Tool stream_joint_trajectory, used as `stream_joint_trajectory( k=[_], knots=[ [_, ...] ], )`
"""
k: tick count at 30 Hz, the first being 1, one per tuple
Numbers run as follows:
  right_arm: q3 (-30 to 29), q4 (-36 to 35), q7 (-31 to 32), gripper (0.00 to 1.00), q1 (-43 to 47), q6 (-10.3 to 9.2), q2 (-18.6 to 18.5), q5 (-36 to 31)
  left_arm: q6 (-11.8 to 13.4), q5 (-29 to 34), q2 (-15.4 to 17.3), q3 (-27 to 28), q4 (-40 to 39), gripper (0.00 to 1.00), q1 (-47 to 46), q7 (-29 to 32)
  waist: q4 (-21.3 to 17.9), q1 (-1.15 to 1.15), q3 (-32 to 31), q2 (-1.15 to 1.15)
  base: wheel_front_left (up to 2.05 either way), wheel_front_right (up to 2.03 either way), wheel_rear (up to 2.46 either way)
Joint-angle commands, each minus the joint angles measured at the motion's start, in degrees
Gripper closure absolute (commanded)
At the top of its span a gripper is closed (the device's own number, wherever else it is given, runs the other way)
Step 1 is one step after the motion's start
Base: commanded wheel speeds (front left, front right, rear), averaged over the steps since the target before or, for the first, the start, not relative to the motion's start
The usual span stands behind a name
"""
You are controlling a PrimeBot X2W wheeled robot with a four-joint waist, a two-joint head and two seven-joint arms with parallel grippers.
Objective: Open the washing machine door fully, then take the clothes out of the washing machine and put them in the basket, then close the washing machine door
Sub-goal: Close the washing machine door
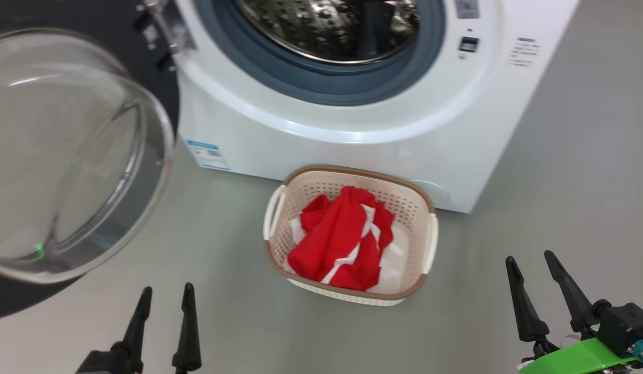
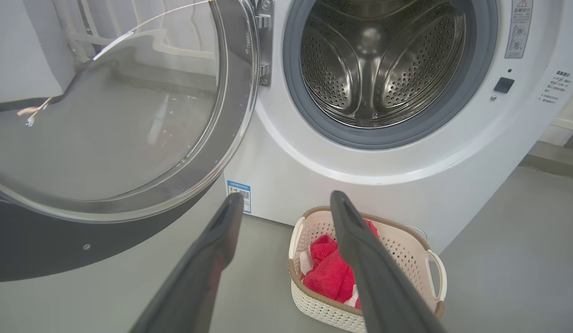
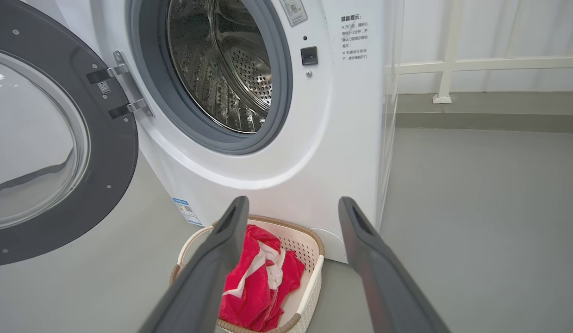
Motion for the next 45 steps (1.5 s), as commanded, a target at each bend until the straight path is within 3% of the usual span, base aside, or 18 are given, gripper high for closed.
stream_joint_trajectory(
  k=[1,13,33,34,35,36,41,45],
  knots=[
    [1.7,-1.1,-0.4,0.00,0.5,0.36,-1.3,-0.3,0.7,-0.6,0.8,1.2,-1.6,0.00,0.4,-0.3,5.3,0.00,-1.3,0.00,0.00,0.00,0.00],
    [3.4,-0.7,-0.4,0.00,2.1,0.36,-2.2,-0.1,2.3,-2.6,0.8,-0.8,-1.4,0.00,2.5,-0.3,13.4,0.00,-3.4,0.00,0.00,0.00,0.00],
    [5.6,-0.2,-0.4,0.00,1.2,0.36,-2.6,0.3,3.6,-4.1,0.8,0.3,-3.4,0.00,3.6,-0.3,14.7,0.00,-3.4,0.00,0.00,0.00,0.00],
    [5.6,-0.2,-0.4,0.00,1.2,0.36,-2.6,0.4,3.6,-4.6,0.8,0.6,-3.8,0.14,3.3,-0.3,14.7,0.00,-3.4,0.00,0.00,0.00,0.00],
    [5.5,-0.2,-0.4,0.00,1.1,0.36,-2.6,0.4,3.4,-4.8,0.8,1.0,-4.4,0.63,3.1,-0.3,14.7,0.00,-3.3,0.00,0.00,0.00,0.00],
    [5.4,-0.2,-0.4,0.00,1.1,0.36,-2.6,0.4,3.1,-4.7,0.8,1.5,-5.3,1.00,2.7,-0.3,14.7,0.00,-3.3,0.00,0.00,0.00,0.00],
    [4.8,-0.4,-0.4,0.00,1.1,0.36,-2.2,0.2,0.6,-2.3,0.8,7.0,-10.9,1.00,-0.5,-0.3,14.7,0.00,-3.0,0.00,0.00,0.00,0.00],
    [4.4,-0.5,-0.4,0.00,1.5,0.36,-1.7,0.1,-3.6,0.0,1.1,15.4,-16.3,1.00,-5.8,-0.3,14.5,0.00,-3.3,0.00,0.00,0.00,0.00]
  ],
)
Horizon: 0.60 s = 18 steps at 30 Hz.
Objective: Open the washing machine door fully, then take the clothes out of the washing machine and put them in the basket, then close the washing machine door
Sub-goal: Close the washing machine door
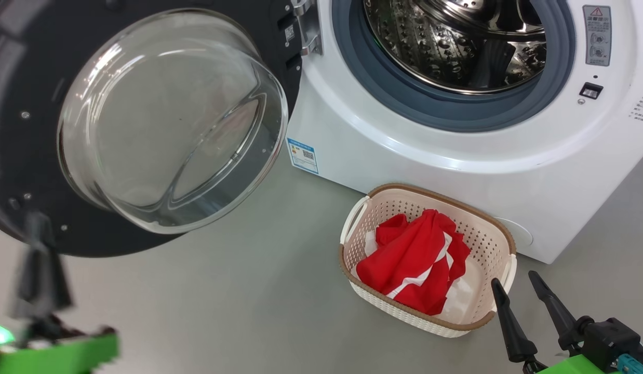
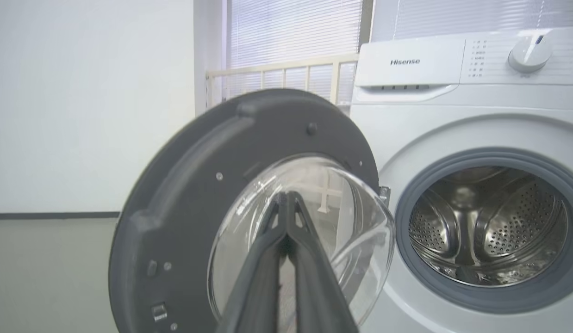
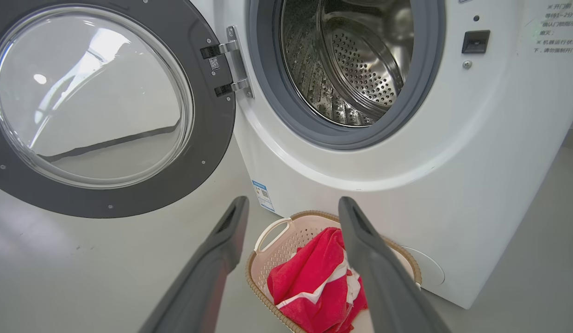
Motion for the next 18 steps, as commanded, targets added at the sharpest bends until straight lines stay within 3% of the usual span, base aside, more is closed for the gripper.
stream_joint_trajectory(
  k=[1,8,13,14,18],
  knots=[
    [1.2,-1.5,-0.4,0.00,-0.6,0.36,-0.4,0.0,-1.1,0.8,1.7,4.0,-2.2,1.00,-3.1,-0.3,-0.2,0.00,-0.1,0.00,0.00,0.00,0.00],
    [2.0,-1.7,-0.4,0.00,-1.5,0.36,-0.2,-0.1,-4.7,-3.3,10.6,15.8,1.5,1.00,-16.2,-0.3,-2.4,0.00,1.1,0.00,0.00,0.00,0.00],
    [2.4,-1.8,-0.4,0.00,-1.8,0.36,0.0,-0.1,-5.0,-10.6,18.5,17.9,11.5,1.00,-24.4,-0.2,-3.7,0.00,2.0,0.00,0.00,0.00,0.00],
    [2.4,-1.8,-0.4,0.00,-1.8,0.36,0.0,-0.1,-5.0,-10.6,18.5,17.9,11.5,1.00,-24.4,-0.2,-3.7,0.00,2.0,0.00,0.00,0.00,0.00],
    [2.3,-1.7,-0.4,0.00,-2.2,0.36,0.0,-0.1,-5.1,-20.0,24.7,18.0,23.4,1.00,-30.2,5.4,-4.6,0.00,2.4,0.00,0.00,0.00,0.00]
  ],
)
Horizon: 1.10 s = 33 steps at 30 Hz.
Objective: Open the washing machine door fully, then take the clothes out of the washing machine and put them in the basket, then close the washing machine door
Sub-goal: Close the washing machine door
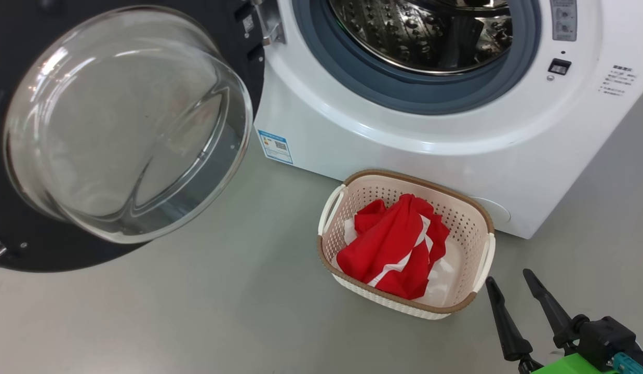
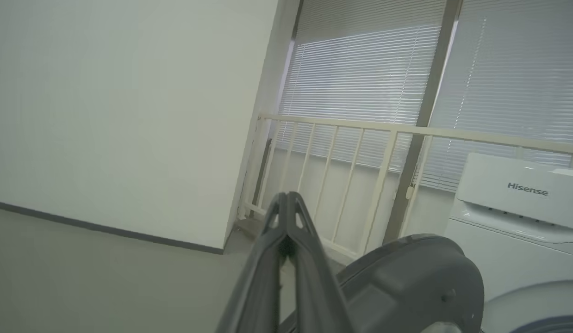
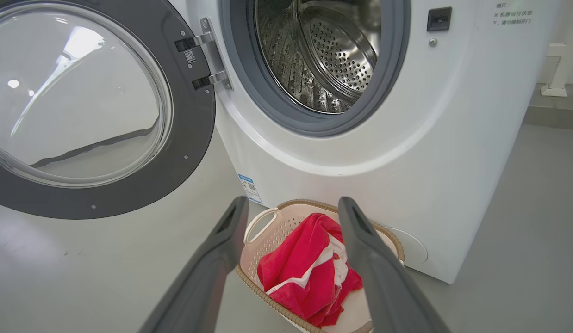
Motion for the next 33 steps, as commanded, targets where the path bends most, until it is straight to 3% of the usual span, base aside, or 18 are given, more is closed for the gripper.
stream_joint_trajectory(
  k=[1,7,17,26,33],
  knots=[
    [1.3,-1.5,-0.4,0.00,-2.1,0.36,-0.4,-0.1,-0.3,-3.1,5.4,1.6,2.0,1.00,-3.0,2.9,-0.6,0.00,0.5,0.00,0.00,0.00,0.00],
    [0.8,-1.9,-0.4,0.00,-2.3,0.36,-0.5,-0.2,-0.3,-13.0,11.9,-1.1,15.1,1.00,-8.6,14.6,-0.9,0.00,1.3,0.00,0.00,0.00,0.00],
    [1.0,-2.4,-0.4,0.00,-3.1,0.36,-1.4,-0.4,-0.3,-20.6,15.5,-5.1,27.2,1.00,-13.2,28.7,-1.7,0.00,3.4,0.00,0.00,0.00,0.00],
    [0.6,-2.7,-0.4,0.00,-3.2,0.36,-1.8,-0.6,-0.3,-26.0,16.7,-9.0,26.3,1.00,-11.5,36.5,-2.7,0.00,4.8,0.00,0.00,0.00,0.00],
    [0.2,-2.4,-0.4,0.00,-2.9,0.36,-1.1,-0.7,-0.3,-31.2,16.6,-13.0,19.7,1.00,-7.0,42.8,-2.0,0.00,3.7,0.00,0.00,0.00,0.00]
  ],
)
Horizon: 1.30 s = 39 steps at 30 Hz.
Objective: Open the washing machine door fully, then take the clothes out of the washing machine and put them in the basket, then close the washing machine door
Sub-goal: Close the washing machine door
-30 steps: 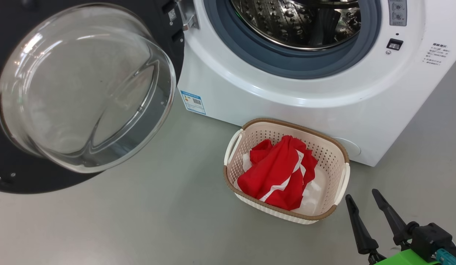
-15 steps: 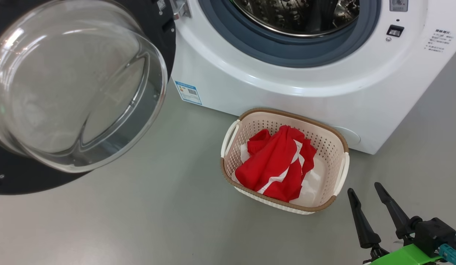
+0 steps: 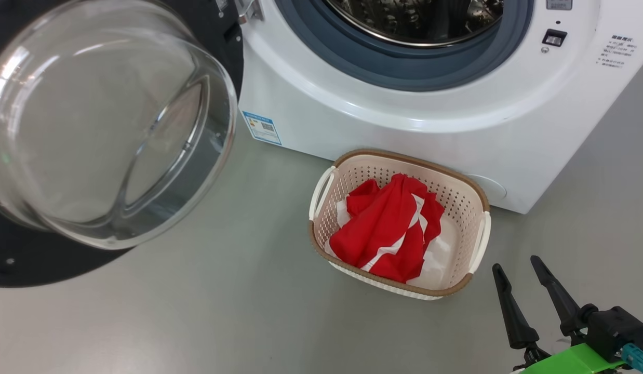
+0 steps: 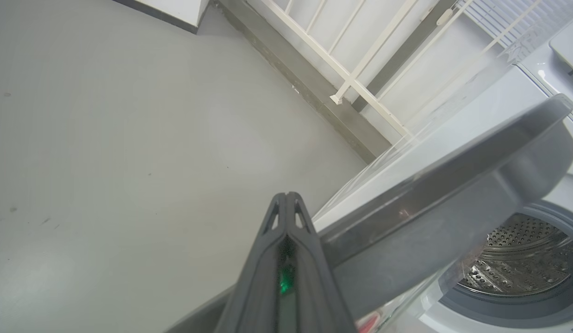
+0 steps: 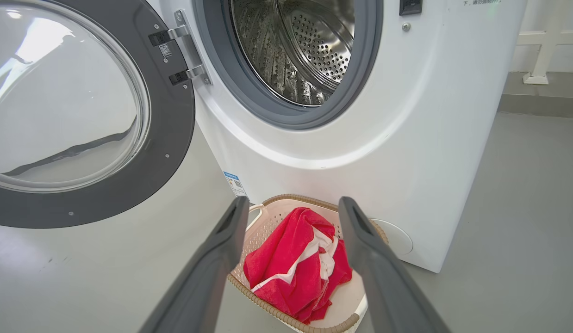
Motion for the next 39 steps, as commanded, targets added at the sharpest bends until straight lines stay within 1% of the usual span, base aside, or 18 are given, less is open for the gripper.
stream_joint_trajectory(
  k=[1,5,6,13,24,30,33,39],
  knots=[
    [1.2,-1.3,-0.4,0.00,-1.4,0.36,-0.3,-0.6,-0.5,-1.2,1.6,-1.5,-3.4,1.00,1.7,2.7,0.4,0.00,-0.7,0.00,0.00,0.00,0.00],
    [1.3,-1.1,-0.4,0.00,-1.4,0.36,0.0,-0.5,-0.5,-3.4,2.1,-3.7,-7.9,1.00,4.4,4.9,0.7,0.00,-1.8,0.00,0.00,0.00,0.00],
    [1.3,-1.1,-0.4,0.00,-1.4,0.36,0.0,-0.5,-0.5,-3.4,2.1,-3.7,-7.9,1.00,4.4,4.9,0.7,0.00,-1.8,0.00,0.00,0.00,0.00],
    [1.4,-0.9,-0.4,0.00,-0.6,0.36,0.6,-0.4,-0.5,-9.0,3.3,-6.4,-15.8,1.00,8.1,8.6,1.0,0.00,-3.6,0.00,0.00,0.00,0.00],
    [1.7,-0.7,-0.4,0.00,0.1,0.36,1.6,-0.1,-0.5,-15.8,6.0,-9.3,-26.5,1.00,13.1,12.3,0.2,0.00,-5.8,0.00,0.00,0.00,0.00],
    [1.4,-0.6,-0.4,0.00,0.5,0.36,1.9,-0.1,-0.5,-18.2,5.4,-12.9,-35.1,1.00,14.3,13.1,-0.4,0.00,-6.2,0.00,0.00,0.00,0.00],
    [1.6,-0.5,-0.4,0.00,0.5,0.36,1.9,-0.1,-0.5,-17.8,5.2,-14.5,-38.1,1.00,14.6,12.1,-0.9,0.00,-6.3,0.00,0.00,0.00,0.00],
    [1.5,-0.7,-0.4,0.00,0.5,0.36,2.1,0.0,-0.5,-18.6,3.4,-18.0,-43.9,1.00,14.4,9.8,-1.8,0.00,-6.4,0.00,0.00,0.00,0.00]
  ],
)
